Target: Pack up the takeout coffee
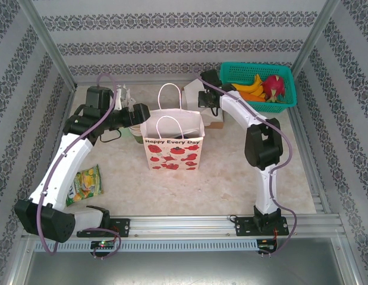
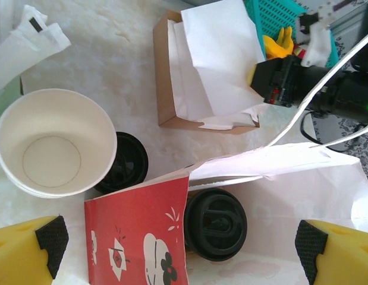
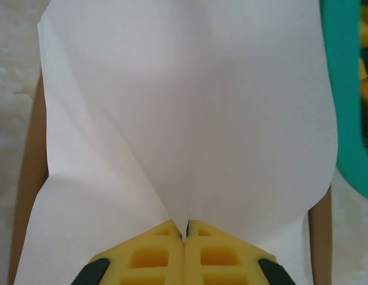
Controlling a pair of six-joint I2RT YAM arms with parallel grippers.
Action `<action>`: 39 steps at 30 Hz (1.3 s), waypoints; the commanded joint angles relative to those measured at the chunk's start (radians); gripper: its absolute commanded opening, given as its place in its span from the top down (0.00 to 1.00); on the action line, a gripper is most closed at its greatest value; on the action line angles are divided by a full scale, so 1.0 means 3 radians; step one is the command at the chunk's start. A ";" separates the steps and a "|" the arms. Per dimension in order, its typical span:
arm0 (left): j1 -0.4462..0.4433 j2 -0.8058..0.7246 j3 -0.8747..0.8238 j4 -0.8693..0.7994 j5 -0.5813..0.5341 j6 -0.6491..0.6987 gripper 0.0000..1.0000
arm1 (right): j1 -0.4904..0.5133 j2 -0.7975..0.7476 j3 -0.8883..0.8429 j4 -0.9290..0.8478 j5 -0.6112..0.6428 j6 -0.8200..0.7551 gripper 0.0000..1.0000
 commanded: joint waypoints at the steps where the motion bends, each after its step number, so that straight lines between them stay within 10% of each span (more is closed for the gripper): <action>1: -0.0025 -0.0142 -0.0091 0.0219 -0.0120 0.0092 0.00 | -0.0088 -0.0314 -0.0197 0.0318 -0.0131 0.0137 1.00; 19: -0.0023 -0.0273 -0.0211 0.0481 -0.0066 0.0062 0.00 | -0.0522 -0.0997 -0.1262 0.1631 -0.0892 0.0697 1.00; 39: -0.0027 -0.0253 -0.0216 0.0478 -0.0070 0.0037 0.00 | -0.0319 -0.0450 -0.0951 0.1211 -0.0791 0.0441 0.91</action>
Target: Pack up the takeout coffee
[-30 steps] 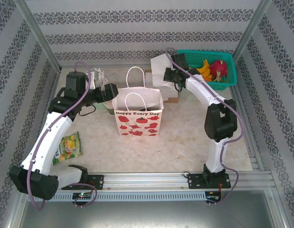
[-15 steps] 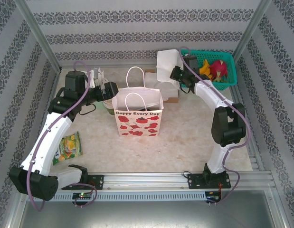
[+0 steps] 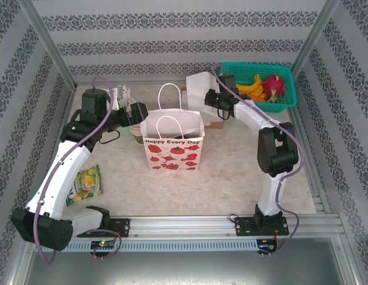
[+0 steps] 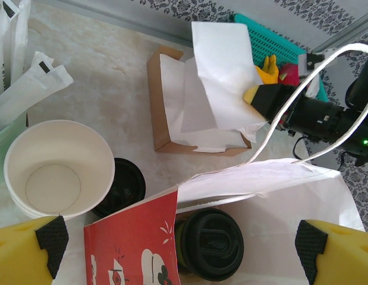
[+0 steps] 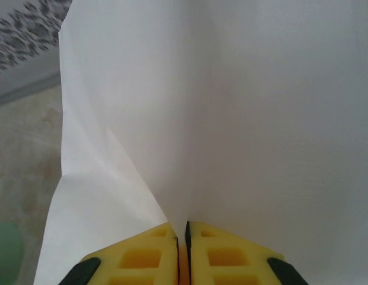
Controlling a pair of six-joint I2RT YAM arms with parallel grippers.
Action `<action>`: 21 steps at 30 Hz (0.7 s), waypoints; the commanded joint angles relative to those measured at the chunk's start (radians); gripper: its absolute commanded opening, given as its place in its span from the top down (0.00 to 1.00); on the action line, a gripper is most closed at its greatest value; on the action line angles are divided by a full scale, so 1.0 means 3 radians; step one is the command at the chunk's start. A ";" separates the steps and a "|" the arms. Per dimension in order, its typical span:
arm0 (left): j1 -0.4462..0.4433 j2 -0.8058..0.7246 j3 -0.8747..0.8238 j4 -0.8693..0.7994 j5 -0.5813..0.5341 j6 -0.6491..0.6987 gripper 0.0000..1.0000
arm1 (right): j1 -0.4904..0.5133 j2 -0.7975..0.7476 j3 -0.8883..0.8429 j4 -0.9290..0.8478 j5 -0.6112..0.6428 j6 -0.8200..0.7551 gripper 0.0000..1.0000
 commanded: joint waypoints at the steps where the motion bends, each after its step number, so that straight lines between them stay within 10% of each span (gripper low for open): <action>1: -0.0024 -0.0040 -0.0029 0.0139 0.0002 0.0037 0.00 | 0.0010 0.0019 0.0123 -0.0081 0.0122 -0.0099 0.92; 8: -0.0024 0.0014 -0.0023 0.0151 0.0023 0.0036 0.00 | 0.0011 0.0057 0.0155 -0.0144 0.0061 -0.0161 0.73; 12: -0.0028 0.0019 -0.0015 0.0147 0.0024 0.0040 0.00 | 0.0027 0.0074 0.0156 -0.0129 0.0030 -0.0171 1.00; 17: -0.0025 0.0013 -0.0015 0.0130 0.0005 0.0054 0.00 | 0.0037 0.0091 0.0208 -0.0162 0.0008 -0.0197 1.00; 21: -0.0026 0.0017 -0.0025 0.0120 -0.0030 0.0057 0.00 | 0.0076 0.0154 0.0284 -0.0427 0.0134 -0.0180 0.62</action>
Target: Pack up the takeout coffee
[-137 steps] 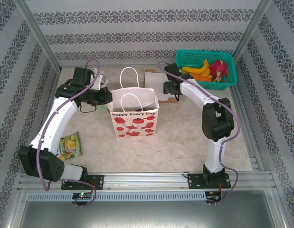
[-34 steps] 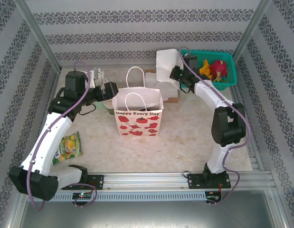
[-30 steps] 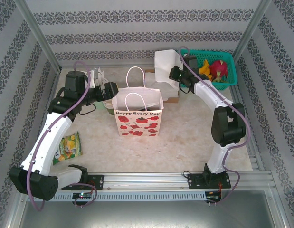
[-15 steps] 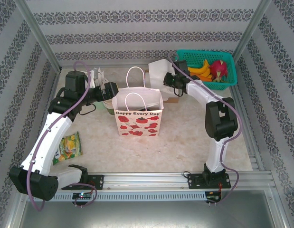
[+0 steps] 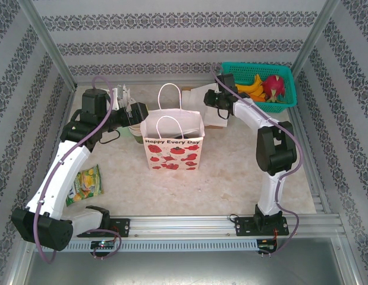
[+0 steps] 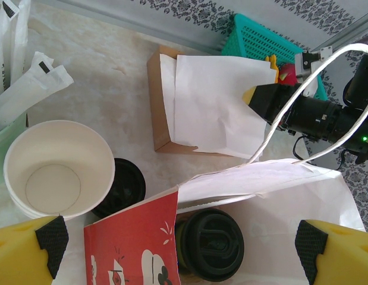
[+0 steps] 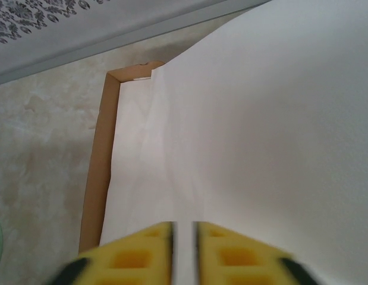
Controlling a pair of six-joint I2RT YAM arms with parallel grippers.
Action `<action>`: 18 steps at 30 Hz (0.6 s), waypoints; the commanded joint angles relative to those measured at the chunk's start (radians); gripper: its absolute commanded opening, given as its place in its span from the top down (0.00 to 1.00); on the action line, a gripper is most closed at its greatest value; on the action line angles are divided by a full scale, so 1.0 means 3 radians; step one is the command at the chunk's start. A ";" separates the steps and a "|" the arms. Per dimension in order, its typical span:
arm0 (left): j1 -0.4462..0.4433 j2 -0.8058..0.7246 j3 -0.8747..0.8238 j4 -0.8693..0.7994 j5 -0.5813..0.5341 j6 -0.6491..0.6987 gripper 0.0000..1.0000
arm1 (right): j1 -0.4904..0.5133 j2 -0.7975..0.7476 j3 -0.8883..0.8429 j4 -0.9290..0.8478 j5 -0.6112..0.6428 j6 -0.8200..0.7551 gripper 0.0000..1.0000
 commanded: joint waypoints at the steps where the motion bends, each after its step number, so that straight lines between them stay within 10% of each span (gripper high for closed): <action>1: -0.0028 0.0016 -0.0020 0.0107 -0.0048 0.0057 0.01 | 0.0085 0.0049 0.0087 -0.0265 0.0229 -0.0006 0.57; 10: -0.0028 0.0036 -0.0046 0.0102 -0.0068 0.0072 0.00 | 0.0036 -0.0432 -0.0402 -0.0413 0.0181 -0.0133 0.32; 18: -0.0026 0.0085 -0.0064 0.0129 -0.0064 0.0061 0.00 | 0.0195 -0.0029 -0.0026 -0.0821 0.0296 -0.0138 0.30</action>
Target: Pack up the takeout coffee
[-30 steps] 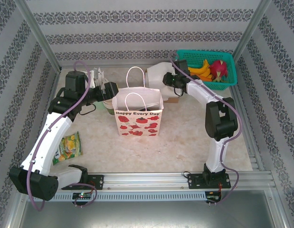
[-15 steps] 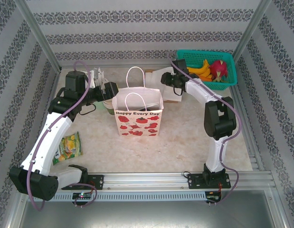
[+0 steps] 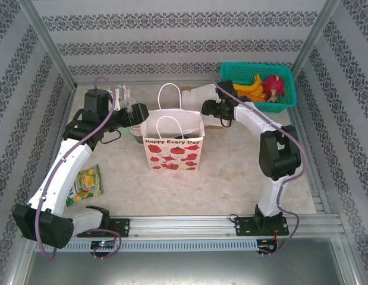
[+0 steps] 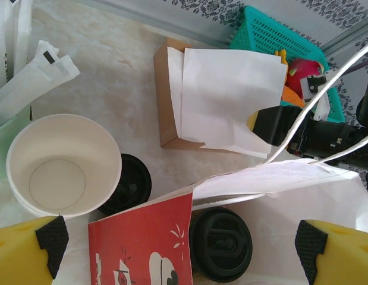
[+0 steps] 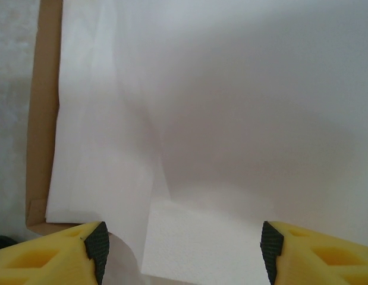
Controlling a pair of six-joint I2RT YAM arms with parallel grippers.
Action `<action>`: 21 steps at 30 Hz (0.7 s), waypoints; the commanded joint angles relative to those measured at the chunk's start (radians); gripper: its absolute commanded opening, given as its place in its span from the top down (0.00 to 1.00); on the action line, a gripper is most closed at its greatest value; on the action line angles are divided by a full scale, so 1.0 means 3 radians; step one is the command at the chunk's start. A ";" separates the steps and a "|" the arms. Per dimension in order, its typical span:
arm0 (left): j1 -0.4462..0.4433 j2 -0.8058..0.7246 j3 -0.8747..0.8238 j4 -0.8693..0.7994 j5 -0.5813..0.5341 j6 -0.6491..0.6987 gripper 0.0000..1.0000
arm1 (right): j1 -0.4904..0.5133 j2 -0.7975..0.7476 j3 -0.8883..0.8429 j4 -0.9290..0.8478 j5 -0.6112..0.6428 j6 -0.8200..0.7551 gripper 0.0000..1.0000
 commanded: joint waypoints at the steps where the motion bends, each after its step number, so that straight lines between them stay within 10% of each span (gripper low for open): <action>1: -0.0024 0.0009 -0.0030 0.0115 -0.0042 0.0057 0.00 | 0.0134 0.0300 0.0370 -0.0334 0.0277 -0.0062 0.30; 9: -0.0028 -0.0108 -0.0109 0.0083 -0.0150 0.0122 0.00 | 0.0289 0.0812 0.0959 -0.0779 0.0822 0.0011 0.36; 21: -0.0024 -0.0091 -0.0127 0.0068 -0.0168 0.0172 0.00 | 0.0389 0.0996 0.1189 -0.0580 0.0627 -0.0293 0.94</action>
